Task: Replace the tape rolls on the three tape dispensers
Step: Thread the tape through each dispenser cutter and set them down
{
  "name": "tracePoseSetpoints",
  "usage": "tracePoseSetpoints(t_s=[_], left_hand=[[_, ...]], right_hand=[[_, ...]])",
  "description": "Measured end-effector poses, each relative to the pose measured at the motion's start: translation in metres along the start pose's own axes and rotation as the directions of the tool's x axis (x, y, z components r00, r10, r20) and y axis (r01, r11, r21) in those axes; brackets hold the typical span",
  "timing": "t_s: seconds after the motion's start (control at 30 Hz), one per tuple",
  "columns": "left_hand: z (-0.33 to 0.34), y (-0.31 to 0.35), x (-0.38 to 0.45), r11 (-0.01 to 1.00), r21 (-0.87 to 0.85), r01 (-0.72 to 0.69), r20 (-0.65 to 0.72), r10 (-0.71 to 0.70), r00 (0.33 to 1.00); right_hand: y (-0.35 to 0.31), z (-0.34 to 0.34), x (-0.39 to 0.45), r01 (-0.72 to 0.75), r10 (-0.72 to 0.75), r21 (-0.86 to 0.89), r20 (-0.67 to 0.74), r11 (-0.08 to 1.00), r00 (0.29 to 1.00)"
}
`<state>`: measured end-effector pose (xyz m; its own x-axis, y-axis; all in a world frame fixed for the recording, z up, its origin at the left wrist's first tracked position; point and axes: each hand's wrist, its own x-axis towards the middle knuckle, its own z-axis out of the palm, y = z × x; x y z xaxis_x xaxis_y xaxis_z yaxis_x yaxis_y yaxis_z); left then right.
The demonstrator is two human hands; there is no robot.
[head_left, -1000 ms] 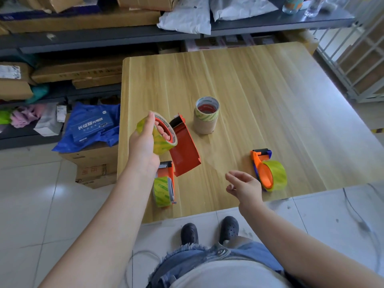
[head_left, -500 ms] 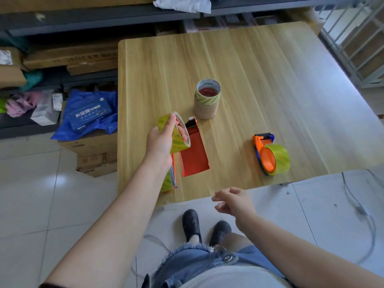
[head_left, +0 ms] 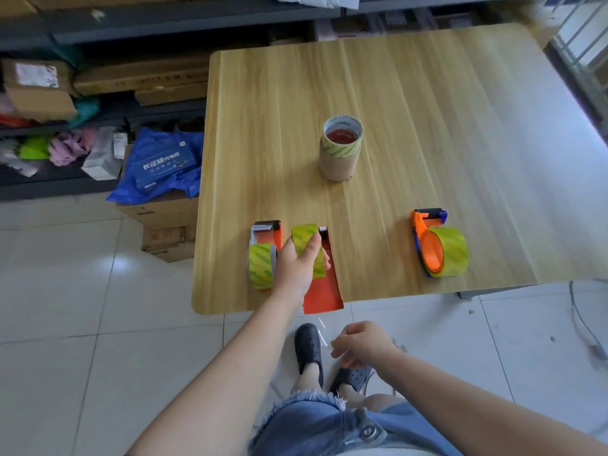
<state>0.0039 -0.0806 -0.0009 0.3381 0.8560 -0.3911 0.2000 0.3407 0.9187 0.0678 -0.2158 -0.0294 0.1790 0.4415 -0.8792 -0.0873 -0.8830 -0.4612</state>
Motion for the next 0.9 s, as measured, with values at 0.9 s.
tracePoseSetpoints(t_s=[0.9], left_hand=[[-0.006, -0.023, 0.039, 0.998, 0.041, -0.053, 0.006, 0.052, 0.999]], right_hand=[[-0.024, -0.001, 0.061, -0.146, 0.155, -0.168, 0.044, 0.975, 0.987]])
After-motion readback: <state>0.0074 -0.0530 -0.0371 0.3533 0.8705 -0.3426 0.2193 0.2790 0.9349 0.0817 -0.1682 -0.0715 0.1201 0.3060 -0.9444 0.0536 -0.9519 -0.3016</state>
